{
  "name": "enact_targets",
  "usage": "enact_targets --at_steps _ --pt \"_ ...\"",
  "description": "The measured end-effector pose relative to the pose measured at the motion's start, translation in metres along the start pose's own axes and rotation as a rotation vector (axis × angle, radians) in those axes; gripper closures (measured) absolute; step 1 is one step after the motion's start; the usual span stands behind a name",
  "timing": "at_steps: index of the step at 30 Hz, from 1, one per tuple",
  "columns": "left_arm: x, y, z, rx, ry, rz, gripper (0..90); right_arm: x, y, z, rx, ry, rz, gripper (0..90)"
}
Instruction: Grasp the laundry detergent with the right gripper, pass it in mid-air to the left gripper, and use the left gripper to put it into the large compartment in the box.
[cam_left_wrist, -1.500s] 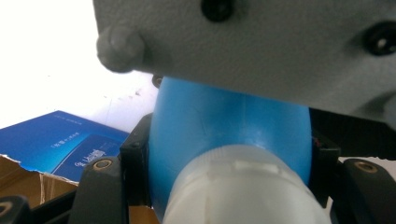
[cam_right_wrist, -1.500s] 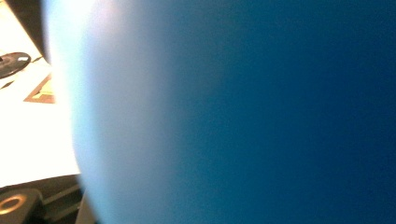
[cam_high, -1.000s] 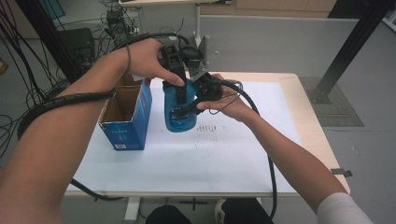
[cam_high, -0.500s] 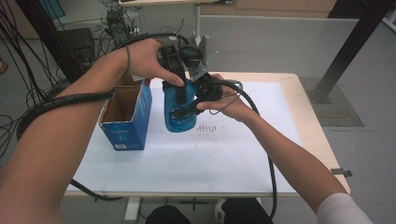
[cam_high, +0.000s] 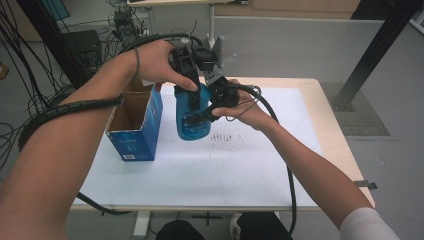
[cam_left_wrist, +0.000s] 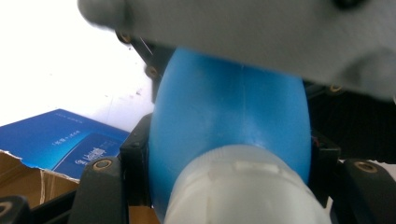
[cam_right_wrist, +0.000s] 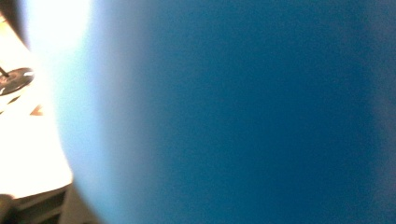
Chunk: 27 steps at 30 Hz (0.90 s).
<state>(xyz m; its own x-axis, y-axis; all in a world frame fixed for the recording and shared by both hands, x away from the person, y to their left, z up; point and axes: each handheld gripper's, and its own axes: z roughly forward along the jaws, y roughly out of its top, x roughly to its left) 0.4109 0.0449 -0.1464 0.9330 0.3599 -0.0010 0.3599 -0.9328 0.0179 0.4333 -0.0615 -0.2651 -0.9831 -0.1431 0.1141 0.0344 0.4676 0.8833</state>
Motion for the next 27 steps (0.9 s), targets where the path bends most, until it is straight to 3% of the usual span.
enact_targets --at_steps 7,8,13,17,21,27 --pt "0.002 0.0 -0.002 -0.004 0.006 -0.015 37.5 0.001 -0.005 -0.006 0.036 -0.013 0.039 23.8" --pt "0.003 -0.001 -0.003 -0.006 0.01 -0.023 37.5 0.0 -0.007 -0.01 0.048 -0.053 0.027 18.9" --pt "0.005 -0.002 -0.006 -0.004 0.01 -0.046 37.5 0.001 -0.015 -0.023 0.019 -0.081 0.075 16.0" --pt "0.007 -0.003 -0.012 0.004 0.024 -0.074 37.5 0.002 -0.022 -0.034 0.051 -0.119 0.123 9.6" --pt "0.009 -0.005 -0.018 0.008 0.041 -0.108 37.4 0.008 -0.026 -0.045 0.127 -0.171 0.109 7.2" --pt "0.011 -0.007 -0.032 0.018 0.078 -0.171 37.4 0.017 -0.034 -0.065 0.18 -0.247 0.14 1.4"
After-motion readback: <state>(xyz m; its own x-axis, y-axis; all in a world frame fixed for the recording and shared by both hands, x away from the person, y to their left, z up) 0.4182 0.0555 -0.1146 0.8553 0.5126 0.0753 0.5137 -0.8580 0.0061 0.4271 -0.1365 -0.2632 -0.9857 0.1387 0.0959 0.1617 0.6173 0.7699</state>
